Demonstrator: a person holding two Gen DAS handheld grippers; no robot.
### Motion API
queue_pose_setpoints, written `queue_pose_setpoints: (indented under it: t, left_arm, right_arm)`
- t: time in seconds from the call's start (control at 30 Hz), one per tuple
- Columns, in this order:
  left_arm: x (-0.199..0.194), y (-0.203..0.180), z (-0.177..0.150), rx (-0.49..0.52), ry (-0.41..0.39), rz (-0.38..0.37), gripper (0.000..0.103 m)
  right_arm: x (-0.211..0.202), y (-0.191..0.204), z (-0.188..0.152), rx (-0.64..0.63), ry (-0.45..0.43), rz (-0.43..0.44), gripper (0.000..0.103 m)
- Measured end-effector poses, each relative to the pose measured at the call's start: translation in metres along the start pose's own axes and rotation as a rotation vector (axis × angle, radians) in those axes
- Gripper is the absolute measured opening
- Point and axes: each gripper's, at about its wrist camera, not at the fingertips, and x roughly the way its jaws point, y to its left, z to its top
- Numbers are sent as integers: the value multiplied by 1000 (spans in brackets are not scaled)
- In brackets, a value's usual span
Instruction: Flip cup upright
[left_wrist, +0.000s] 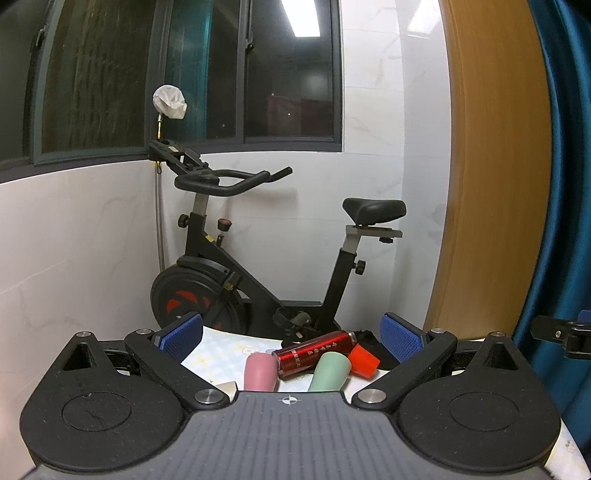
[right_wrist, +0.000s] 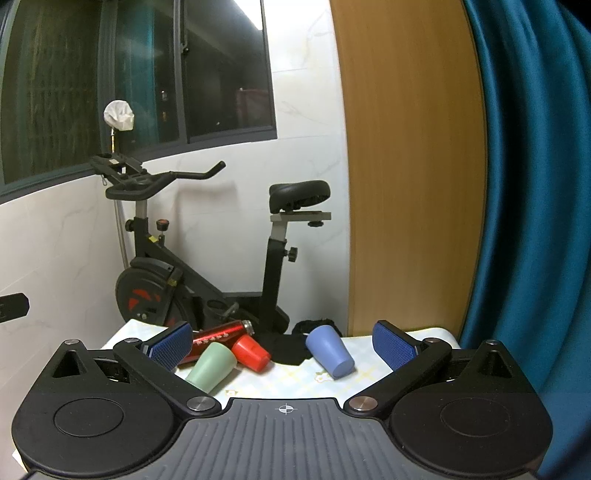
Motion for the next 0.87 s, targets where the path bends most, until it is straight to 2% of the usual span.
queue_pose_setpoints:
  t: [0.87]
  left_arm:
    - [-5, -1, -2, 4, -6, -17, 103]
  right_arm:
    - [0, 0, 0, 1, -3, 1, 103]
